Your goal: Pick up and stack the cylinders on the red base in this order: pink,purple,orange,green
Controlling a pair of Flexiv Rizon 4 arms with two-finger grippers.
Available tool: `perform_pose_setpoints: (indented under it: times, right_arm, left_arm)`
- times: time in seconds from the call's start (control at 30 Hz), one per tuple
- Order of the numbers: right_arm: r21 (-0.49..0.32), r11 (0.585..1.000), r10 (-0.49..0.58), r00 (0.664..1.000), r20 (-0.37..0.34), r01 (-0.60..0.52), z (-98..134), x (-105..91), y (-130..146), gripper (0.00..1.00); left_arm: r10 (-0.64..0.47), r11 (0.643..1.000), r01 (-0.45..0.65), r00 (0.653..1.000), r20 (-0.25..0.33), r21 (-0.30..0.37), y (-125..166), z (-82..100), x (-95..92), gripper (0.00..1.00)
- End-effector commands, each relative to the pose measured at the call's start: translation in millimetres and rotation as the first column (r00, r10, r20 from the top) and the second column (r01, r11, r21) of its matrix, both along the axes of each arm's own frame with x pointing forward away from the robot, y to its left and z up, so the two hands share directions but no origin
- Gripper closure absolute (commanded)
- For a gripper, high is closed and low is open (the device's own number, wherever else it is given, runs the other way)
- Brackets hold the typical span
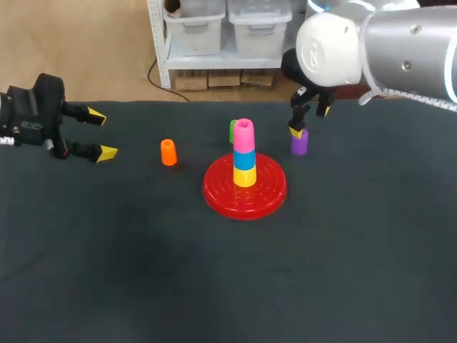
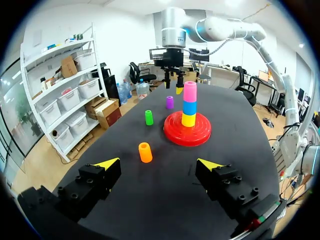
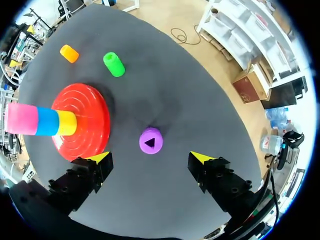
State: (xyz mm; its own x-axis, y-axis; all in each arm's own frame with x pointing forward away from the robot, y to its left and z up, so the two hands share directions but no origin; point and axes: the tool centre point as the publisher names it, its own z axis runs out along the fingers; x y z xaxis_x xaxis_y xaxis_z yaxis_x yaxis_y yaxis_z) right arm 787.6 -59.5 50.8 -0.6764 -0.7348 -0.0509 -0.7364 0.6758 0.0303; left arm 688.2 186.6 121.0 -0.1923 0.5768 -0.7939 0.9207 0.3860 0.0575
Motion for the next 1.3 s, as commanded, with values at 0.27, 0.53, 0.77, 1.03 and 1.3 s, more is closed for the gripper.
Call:
perform_pose_setpoints:
  times: [0.27,0.53,0.77,1.03,1.3]
  right_arm:
    - [-0.012,1.0,-0.008,1.0,-0.021,0.008,-19,11.3,6,0.0]
    - [-0.016,1.0,-0.022,1.0,0.0,0.022,-27,8.9,9,0.04]
    - [-0.02,0.999,-0.026,1.0,-0.001,0.026,-30,7.7,10,0.16]
    - [-0.032,0.999,-0.026,1.0,-0.011,0.026,-34,2.6,9,0.52]
    - [-0.043,0.999,-0.001,0.997,0.073,0.005,-5,3.0,6,1.0]
  left_arm:
    - [0.002,1.0,-0.002,1.0,0.007,-0.004,0,-1.3,-1.7,0.0]
    - [0.002,1.0,-0.002,1.0,0.007,-0.004,0,-1.3,-1.7,0.0]
    - [0.002,1.0,-0.002,1.0,0.007,-0.004,0,-1.3,-1.7,0.0]
    - [0.002,1.0,-0.002,1.0,0.007,-0.004,0,-1.3,-1.7,0.0]
    - [0.002,1.0,-0.002,1.0,0.007,-0.004,0,-1.3,-1.7,0.0]
